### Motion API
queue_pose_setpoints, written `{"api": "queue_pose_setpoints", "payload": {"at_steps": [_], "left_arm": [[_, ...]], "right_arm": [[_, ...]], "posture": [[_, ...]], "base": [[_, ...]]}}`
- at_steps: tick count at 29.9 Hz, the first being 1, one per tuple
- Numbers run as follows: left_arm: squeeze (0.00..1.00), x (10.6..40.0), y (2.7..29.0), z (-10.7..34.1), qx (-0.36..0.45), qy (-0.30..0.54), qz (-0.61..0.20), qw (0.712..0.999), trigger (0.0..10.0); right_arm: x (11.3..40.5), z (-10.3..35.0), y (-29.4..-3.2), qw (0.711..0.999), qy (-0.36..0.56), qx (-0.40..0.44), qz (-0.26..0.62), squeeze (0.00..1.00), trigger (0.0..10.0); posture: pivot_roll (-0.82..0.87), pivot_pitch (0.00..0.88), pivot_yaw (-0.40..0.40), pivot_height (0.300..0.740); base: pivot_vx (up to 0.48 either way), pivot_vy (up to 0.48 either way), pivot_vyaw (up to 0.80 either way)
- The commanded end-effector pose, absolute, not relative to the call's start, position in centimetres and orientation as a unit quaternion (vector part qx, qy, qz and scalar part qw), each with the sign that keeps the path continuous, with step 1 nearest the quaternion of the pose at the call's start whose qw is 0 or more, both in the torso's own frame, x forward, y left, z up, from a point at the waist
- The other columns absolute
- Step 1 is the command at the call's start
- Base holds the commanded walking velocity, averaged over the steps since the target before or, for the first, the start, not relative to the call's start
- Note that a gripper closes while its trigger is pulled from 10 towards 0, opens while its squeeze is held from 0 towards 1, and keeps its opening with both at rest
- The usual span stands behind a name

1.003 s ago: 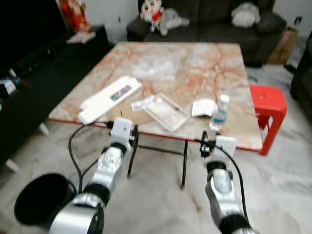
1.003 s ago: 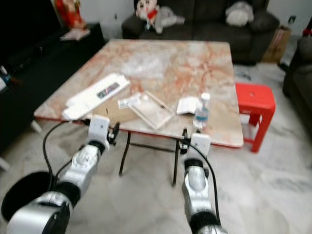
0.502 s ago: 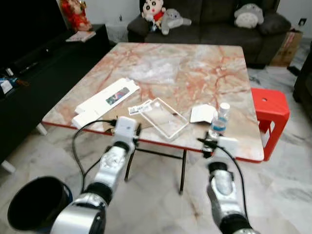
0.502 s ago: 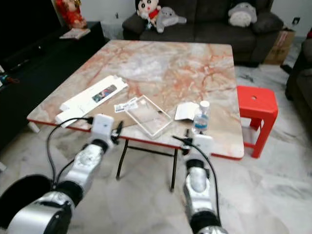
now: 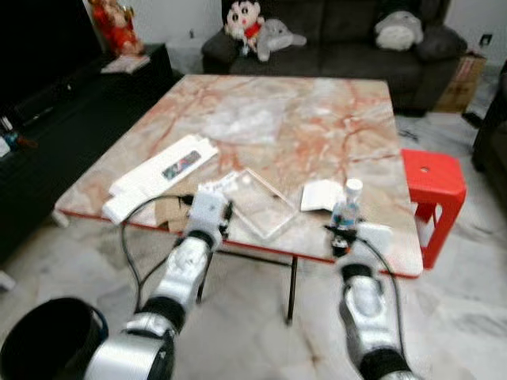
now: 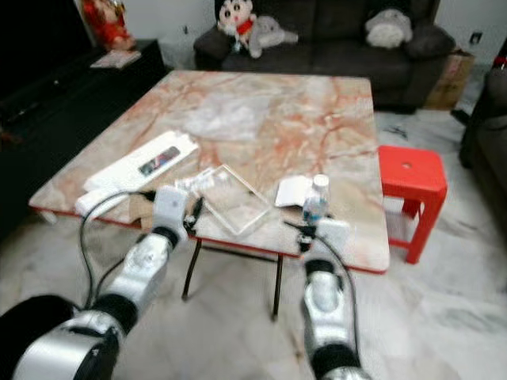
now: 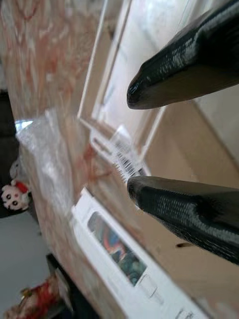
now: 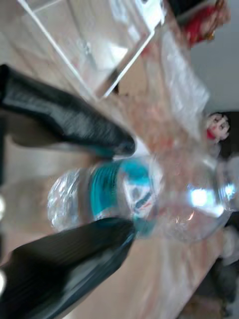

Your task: Picking trash to rubbish bin

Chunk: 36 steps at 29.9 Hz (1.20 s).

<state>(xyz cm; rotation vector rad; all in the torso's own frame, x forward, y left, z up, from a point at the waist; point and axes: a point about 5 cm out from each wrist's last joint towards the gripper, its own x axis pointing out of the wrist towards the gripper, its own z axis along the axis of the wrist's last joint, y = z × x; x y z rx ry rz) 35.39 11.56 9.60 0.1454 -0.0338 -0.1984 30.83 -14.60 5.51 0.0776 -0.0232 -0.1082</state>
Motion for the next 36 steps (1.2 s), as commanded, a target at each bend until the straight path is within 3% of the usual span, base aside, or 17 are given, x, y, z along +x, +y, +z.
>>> {"api": "queue_pose_setpoints", "payload": {"at_steps": [1, 14, 27, 28, 29, 36], "left_arm": [[0.00, 35.5, 10.8, 9.8, 0.064, -0.018, -0.106, 0.992, 10.0], [0.00, 35.4, 10.7, 9.8, 0.061, -0.018, -0.107, 0.992, 10.0], [0.00, 35.5, 9.8, 9.4, 0.015, 0.014, -0.122, 0.992, 10.0], [0.80, 35.5, 9.7, 9.4, 0.011, 0.017, -0.121, 0.992, 10.0], [1.00, 35.5, 9.6, 9.4, -0.002, 0.017, -0.125, 0.992, 10.0], [1.00, 35.6, 8.7, 9.4, -0.044, 0.038, -0.140, 0.988, 10.0]], "right_arm": [[30.9, 5.6, -15.3, 0.997, -0.012, 0.034, -0.061, 0.00, 10.0], [30.8, 5.5, -15.3, 0.998, -0.010, 0.034, -0.058, 0.00, 10.0], [30.7, 5.5, -15.5, 0.998, -0.011, 0.034, -0.059, 0.00, 10.0], [30.6, 5.5, -15.5, 0.998, -0.011, 0.035, -0.057, 0.00, 10.0], [30.6, 5.5, -15.6, 0.998, -0.012, 0.034, -0.055, 0.00, 10.0], [30.5, 5.6, -15.3, 0.999, -0.011, 0.033, -0.024, 0.00, 10.0]], "posture": [[0.14, 0.000, 0.074, 0.740], [0.14, 0.000, 0.073, 0.740], [0.13, 0.000, 0.073, 0.740], [0.13, 0.000, 0.073, 0.740], [0.13, 0.000, 0.073, 0.740], [0.13, 0.004, 0.070, 0.740]], "base": [[0.311, 0.000, 0.00], [0.279, 0.000, 0.00], [0.000, 0.000, 0.00], [0.000, 0.000, 0.00], [0.000, 0.000, 0.00], [0.000, 0.000, 0.00]]}}
